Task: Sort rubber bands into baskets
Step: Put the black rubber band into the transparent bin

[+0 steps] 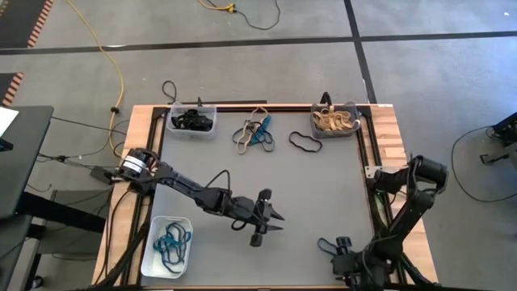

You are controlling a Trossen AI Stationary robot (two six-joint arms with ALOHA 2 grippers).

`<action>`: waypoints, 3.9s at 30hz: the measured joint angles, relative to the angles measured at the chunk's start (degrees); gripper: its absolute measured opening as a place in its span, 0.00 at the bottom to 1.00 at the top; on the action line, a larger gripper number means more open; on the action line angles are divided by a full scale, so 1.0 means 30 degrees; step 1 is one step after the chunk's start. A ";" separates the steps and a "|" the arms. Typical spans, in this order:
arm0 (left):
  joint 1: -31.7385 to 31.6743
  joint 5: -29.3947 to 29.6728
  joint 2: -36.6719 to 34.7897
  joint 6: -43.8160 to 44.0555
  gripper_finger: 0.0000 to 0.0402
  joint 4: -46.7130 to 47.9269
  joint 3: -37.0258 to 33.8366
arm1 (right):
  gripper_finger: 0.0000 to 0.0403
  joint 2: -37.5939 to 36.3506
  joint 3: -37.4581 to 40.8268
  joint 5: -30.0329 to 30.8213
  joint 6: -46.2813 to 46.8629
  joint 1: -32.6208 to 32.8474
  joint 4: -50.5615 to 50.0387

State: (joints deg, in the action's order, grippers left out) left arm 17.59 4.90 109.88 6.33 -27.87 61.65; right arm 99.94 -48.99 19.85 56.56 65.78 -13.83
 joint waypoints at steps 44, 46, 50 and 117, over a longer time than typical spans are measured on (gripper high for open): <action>-0.0890 -0.1697 -0.0006 -0.5120 0.33 -0.0224 0.0000 | 0.08 -0.3569 -0.2945 0.3402 -2.0938 -0.8469 0.2452; -0.1170 -0.2426 -0.0006 -0.5385 0.33 -0.0411 0.0000 | 0.08 -0.3569 -0.2945 0.2985 -2.1688 -0.9016 0.2948; -0.1630 -0.3363 -0.0018 -0.6076 0.33 -0.0800 0.0000 | 0.08 -0.3569 -0.2945 0.2880 -2.2777 -0.9874 0.3412; -1.0536 -0.2984 -1.2136 -0.3353 0.28 0.7397 -1.0586 | 0.72 0.0911 -0.4869 -1.0577 -2.1655 -2.3302 0.8580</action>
State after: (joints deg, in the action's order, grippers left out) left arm -14.02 -4.05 73.47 -3.73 -5.68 29.89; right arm 102.67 -63.59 -11.88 -8.40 -4.13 11.91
